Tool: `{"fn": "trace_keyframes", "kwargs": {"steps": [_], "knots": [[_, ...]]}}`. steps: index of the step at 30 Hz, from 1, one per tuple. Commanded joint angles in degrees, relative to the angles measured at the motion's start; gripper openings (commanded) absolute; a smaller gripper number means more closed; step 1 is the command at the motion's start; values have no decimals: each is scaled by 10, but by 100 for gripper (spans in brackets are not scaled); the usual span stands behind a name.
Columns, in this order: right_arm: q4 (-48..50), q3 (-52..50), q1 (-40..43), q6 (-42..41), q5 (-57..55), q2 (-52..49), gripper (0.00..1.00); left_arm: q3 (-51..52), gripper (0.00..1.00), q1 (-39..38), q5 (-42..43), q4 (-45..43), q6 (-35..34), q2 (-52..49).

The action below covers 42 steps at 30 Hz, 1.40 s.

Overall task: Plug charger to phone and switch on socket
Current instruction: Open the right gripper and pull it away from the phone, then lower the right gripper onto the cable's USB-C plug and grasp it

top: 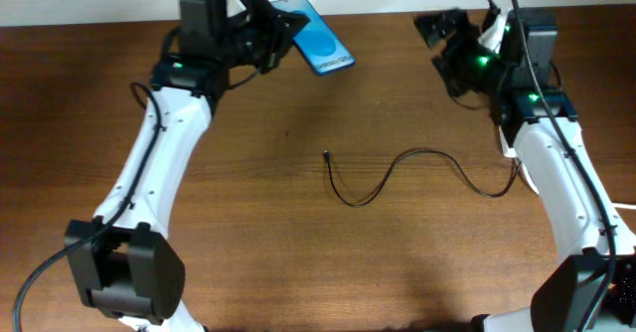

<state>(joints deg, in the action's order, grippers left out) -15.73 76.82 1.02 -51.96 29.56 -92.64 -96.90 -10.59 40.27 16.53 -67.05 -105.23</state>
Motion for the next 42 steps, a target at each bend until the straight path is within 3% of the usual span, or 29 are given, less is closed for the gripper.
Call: {"fn": "trace_keyframes", "kwargs": {"steps": [1, 4, 8, 15, 25, 29, 33, 42], "knots": [[-55, 2, -8, 160, -3, 5, 95, -7, 0, 34, 145, 14, 137, 21], [-105, 2, -29, 210, -23, 5, 91, -6, 0, 52, 167, 54, 174, 21], [-154, 0, -75, 257, -50, -2, 70, -6, 0, 81, 228, 89, 245, 14], [-173, -1, -137, 265, -45, -61, 51, -6, 0, 110, 370, 89, 343, -37], [-197, -7, -186, 322, -48, -143, 44, -6, 0, 110, 395, 102, 372, -137], [-186, -9, -195, 323, -48, -177, 43, -6, 0, 110, 392, 102, 372, -143], [-178, -9, -202, 326, -45, -203, 33, -6, 0, 111, 363, 102, 372, -144], [-154, -9, -202, 373, 39, -223, 30, -6, 0, 131, 375, 102, 371, -143]]}}
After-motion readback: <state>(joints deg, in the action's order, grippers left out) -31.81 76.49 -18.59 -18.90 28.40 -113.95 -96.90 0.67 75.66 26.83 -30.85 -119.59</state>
